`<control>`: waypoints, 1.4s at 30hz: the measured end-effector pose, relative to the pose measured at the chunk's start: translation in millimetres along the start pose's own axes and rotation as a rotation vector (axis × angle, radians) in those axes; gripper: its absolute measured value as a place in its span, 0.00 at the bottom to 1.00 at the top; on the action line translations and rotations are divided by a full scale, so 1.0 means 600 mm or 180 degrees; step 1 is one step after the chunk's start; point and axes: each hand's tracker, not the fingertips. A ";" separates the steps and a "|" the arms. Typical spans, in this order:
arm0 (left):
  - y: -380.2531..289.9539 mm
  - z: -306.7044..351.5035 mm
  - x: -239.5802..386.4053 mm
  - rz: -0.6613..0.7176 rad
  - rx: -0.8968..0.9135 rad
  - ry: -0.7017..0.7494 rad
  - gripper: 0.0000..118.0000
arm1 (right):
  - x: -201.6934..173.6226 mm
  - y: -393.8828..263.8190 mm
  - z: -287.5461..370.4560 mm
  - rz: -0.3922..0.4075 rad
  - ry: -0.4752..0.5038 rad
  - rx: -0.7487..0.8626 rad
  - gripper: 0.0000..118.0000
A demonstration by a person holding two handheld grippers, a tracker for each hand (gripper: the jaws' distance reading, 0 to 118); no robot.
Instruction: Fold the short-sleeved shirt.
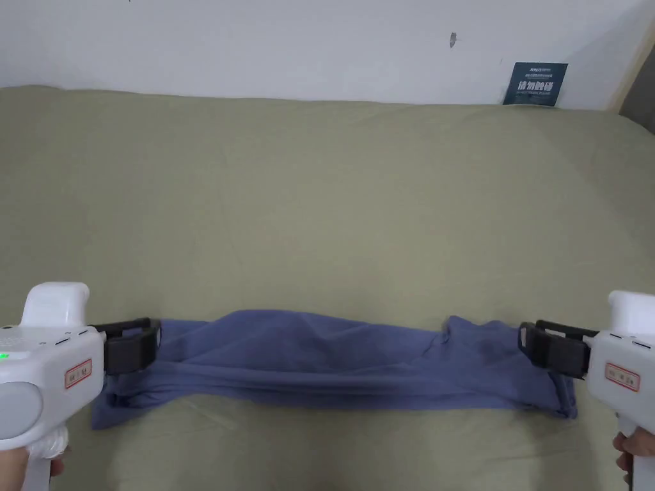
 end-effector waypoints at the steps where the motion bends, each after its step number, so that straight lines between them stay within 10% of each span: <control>1: 0.006 0.006 0.006 -0.0017 0.0057 0.0019 0.03 | -0.016 0.008 0.006 0.0025 0.0007 0.0120 0.09; 14: 0.048 -0.065 -0.100 0.0935 -0.1031 -0.1143 0.03 | -0.230 -0.004 0.050 0.0541 -0.0255 0.1331 0.00; 30: 0.034 -0.164 -0.240 0.1596 -0.1801 -0.1581 0.05 | -0.283 -0.019 0.011 0.0599 -0.0057 0.1194 0.00; 33: 0.022 -0.171 -0.241 0.1628 -0.1823 -0.1562 0.92 | -0.282 -0.018 0.006 0.0605 -0.0043 0.1148 0.00; 34: 0.015 -0.174 -0.239 0.1663 -0.1877 -0.1592 1.00 | -0.280 -0.019 0.005 0.0584 -0.0036 0.1140 0.00; 42: -0.007 -0.191 -0.205 0.1931 -0.1889 -0.1920 1.00 | -0.272 -0.016 -0.008 0.0525 0.0008 0.1020 0.00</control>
